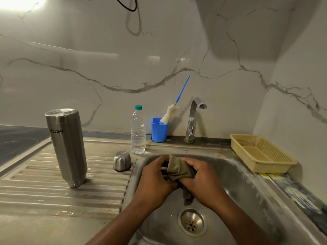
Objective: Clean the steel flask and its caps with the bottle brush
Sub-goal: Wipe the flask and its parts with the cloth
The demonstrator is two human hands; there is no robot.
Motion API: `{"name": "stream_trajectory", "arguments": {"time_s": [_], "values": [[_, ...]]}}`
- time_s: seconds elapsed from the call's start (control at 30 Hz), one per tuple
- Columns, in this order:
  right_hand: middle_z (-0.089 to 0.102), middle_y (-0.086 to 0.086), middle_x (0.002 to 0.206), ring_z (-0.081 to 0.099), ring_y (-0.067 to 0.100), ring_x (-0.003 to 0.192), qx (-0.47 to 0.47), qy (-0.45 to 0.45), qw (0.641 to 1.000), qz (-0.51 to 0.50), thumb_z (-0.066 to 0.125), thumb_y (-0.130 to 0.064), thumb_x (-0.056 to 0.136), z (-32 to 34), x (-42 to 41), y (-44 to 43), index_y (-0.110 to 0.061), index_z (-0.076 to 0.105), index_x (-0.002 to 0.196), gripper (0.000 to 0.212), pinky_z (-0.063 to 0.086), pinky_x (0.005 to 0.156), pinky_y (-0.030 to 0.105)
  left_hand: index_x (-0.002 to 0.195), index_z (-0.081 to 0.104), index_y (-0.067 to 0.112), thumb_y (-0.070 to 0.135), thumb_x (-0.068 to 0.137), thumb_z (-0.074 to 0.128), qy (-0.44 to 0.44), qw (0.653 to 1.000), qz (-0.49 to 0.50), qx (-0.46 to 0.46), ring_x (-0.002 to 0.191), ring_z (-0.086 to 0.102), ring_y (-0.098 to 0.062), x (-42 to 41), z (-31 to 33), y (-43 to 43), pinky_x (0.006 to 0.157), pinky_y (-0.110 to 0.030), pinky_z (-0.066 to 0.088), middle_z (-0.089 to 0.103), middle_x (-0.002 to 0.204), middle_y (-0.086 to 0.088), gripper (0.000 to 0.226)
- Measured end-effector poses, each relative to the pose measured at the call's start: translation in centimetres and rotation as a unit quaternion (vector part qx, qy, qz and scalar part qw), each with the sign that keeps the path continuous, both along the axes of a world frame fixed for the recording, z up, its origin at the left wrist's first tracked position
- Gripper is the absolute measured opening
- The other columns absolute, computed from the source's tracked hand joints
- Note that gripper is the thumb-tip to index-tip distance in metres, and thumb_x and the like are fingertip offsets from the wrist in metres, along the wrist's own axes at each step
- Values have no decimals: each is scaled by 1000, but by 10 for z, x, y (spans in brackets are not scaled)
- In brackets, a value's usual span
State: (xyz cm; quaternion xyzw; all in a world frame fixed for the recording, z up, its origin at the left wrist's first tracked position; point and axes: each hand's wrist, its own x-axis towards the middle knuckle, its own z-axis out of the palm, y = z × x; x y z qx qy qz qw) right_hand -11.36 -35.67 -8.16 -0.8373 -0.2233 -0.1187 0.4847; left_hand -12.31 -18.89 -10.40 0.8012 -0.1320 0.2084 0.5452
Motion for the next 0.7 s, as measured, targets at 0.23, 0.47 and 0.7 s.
{"name": "stream_trajectory", "arguments": {"time_s": [0.23, 0.47, 0.7], "values": [[71, -4, 70, 67, 11, 63, 11, -31, 996, -80, 78, -16, 90, -3, 8, -6, -25, 76, 77, 16, 57, 58, 30, 111, 76, 30, 20, 74, 93, 14, 999, -6, 51, 94, 73, 1, -2, 4, 0, 85, -24, 61, 78, 101, 15, 42], [79, -13, 104, 74, 5, 98, 79, 124, 988, 36, 81, -20, 89, -3, 12, -13, -34, 77, 116, 30, 62, 86, 30, 111, 77, 39, 25, 78, 92, 12, 1000, 2, 19, 89, 74, 0, -2, 9, 7, 79, -20, 60, 79, 97, 21, 39], [77, -4, 82, 72, 11, 78, 66, 46, 995, -51, 80, -32, 89, -5, 10, -7, -26, 79, 92, 7, 61, 70, 29, 95, 76, 39, 30, 71, 93, 5, 996, 14, 90, 84, 69, -4, -2, 6, 2, 74, -30, 60, 73, 94, 12, 31]]}}
